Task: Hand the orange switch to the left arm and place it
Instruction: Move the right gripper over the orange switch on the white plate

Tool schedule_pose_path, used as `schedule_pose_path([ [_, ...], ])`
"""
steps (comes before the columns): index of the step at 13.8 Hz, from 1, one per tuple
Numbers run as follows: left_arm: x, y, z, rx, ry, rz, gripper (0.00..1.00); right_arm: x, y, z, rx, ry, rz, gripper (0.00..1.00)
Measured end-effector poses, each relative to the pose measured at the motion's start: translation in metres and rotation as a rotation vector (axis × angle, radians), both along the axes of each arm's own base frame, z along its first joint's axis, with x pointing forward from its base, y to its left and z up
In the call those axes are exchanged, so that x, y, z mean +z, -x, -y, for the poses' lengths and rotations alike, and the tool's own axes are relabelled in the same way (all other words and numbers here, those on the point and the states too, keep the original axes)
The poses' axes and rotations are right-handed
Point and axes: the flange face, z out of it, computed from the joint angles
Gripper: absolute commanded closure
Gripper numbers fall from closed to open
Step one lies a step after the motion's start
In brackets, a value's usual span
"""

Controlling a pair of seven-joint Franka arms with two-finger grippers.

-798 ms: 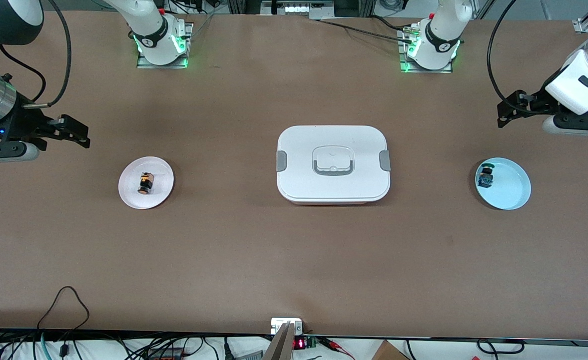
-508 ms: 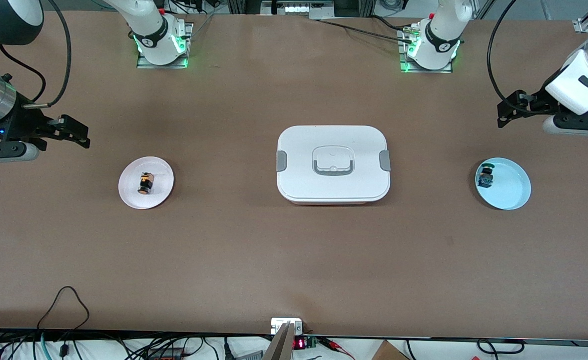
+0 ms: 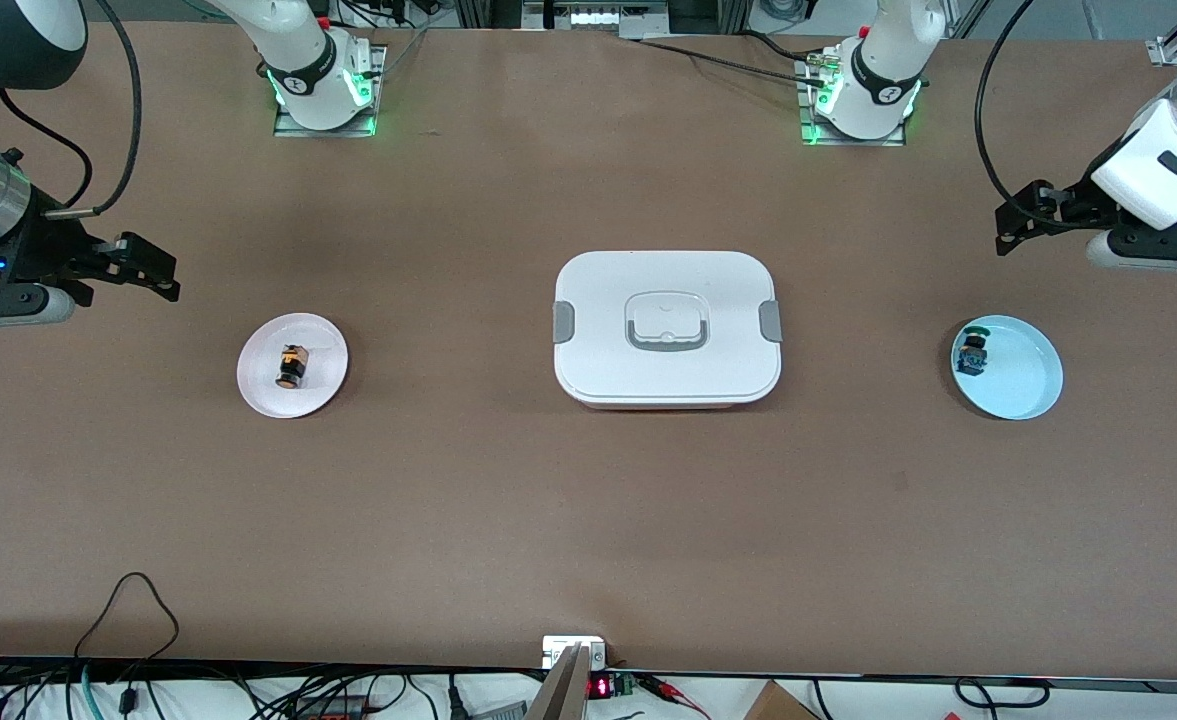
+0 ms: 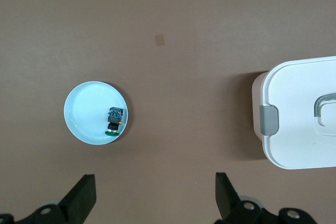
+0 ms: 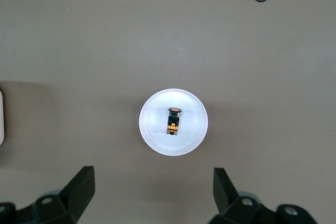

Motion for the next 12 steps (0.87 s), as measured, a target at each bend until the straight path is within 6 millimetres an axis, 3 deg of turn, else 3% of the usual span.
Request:
schedule_pose_path([
  [4, 0.000, 0.000, 0.001, -0.001, 0.000, 0.000, 0.00, 0.000, 0.000, 0.001, 0.022, 0.003, 0.001, 0.00],
  [8, 0.000, 0.000, 0.001, -0.001, 0.000, 0.000, 0.00, -0.007, 0.005, 0.002, 0.402, 0.026, -0.056, 0.00],
  [10, 0.000, 0.000, 0.001, -0.002, 0.000, 0.000, 0.00, -0.021, 0.005, 0.003, 0.554, 0.019, -0.092, 0.00],
  [12, 0.000, 0.000, 0.002, -0.004, 0.000, 0.000, 0.00, -0.053, 0.005, 0.001, 0.631, 0.007, -0.134, 0.00],
])
